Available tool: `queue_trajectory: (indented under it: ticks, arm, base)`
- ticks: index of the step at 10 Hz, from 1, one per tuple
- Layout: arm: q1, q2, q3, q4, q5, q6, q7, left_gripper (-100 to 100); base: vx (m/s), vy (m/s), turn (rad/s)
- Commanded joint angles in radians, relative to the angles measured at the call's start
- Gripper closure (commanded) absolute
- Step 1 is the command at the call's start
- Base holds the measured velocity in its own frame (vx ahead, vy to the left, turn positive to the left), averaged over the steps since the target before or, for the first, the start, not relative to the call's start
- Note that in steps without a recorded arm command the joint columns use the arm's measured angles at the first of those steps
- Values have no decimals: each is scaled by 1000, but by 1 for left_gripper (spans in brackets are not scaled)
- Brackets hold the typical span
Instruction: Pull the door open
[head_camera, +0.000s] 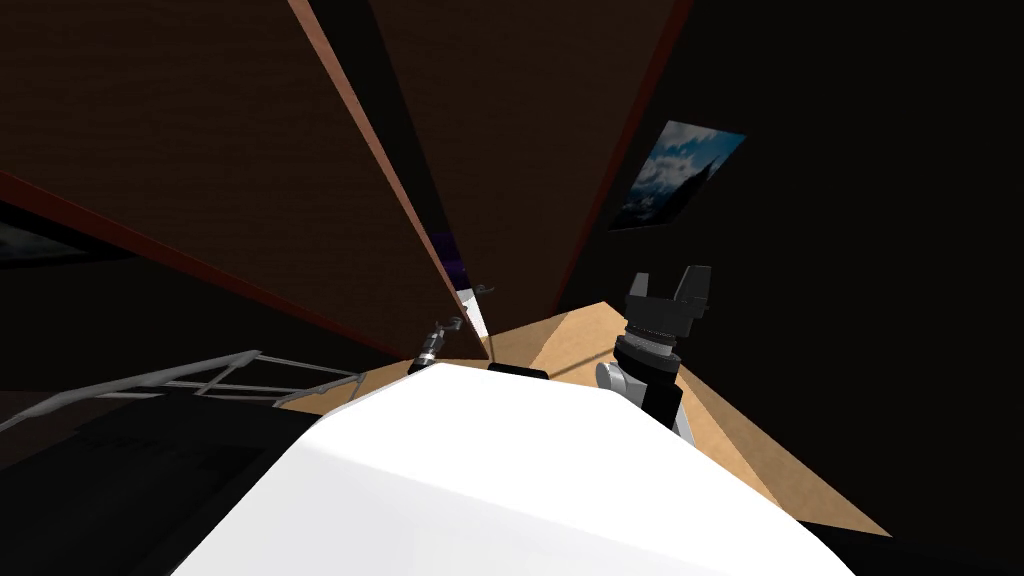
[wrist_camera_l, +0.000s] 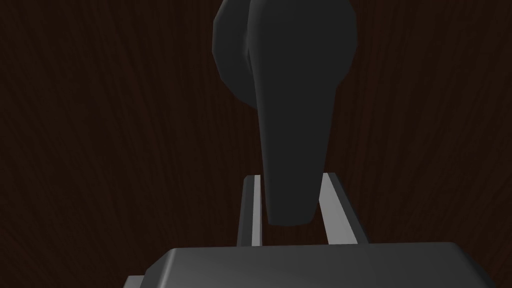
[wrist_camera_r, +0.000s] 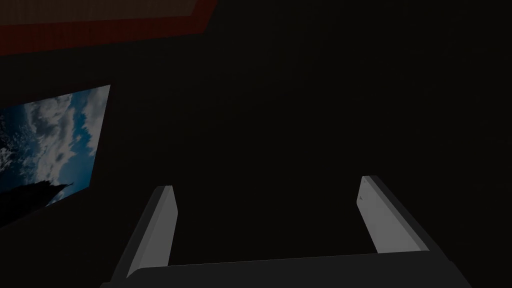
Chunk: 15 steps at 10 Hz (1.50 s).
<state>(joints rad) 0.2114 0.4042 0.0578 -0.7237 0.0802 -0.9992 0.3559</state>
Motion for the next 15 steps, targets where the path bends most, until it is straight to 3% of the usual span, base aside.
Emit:
queue_trajectory:
  ticks: [1, 4, 5, 6, 9, 11, 12, 14, 15]
  arm:
    - [15, 3, -22, -2, -12, -36, 17, 100]
    - [42, 17, -41, -3, -23, -76, 40, 100]
    - [35, 21, -26, -1, -14, -62, 32, 100]
    - [48, 27, -34, 11, -20, -90, 42, 100]
    - [59, 34, -43, 22, -25, -119, 51, 100]
    - [74, 42, -55, 36, -33, -159, 64, 100]
    - [74, 42, -55, 36, -33, -159, 64, 100]
    - [87, 50, -67, 50, -40, -196, 76, 100]
    - [76, 58, -54, 60, -32, -185, 74, 100]
  base:
    - [-129, 46, -123]
    - [-148, 38, -105]
    - [-77, 22, -11]
    - [-118, 36, -187]
    - [-189, 14, -121]
    - [-191, 70, -182]
    - [-174, 67, -97]
    - [-231, 59, -173]
    - [-103, 42, -35]
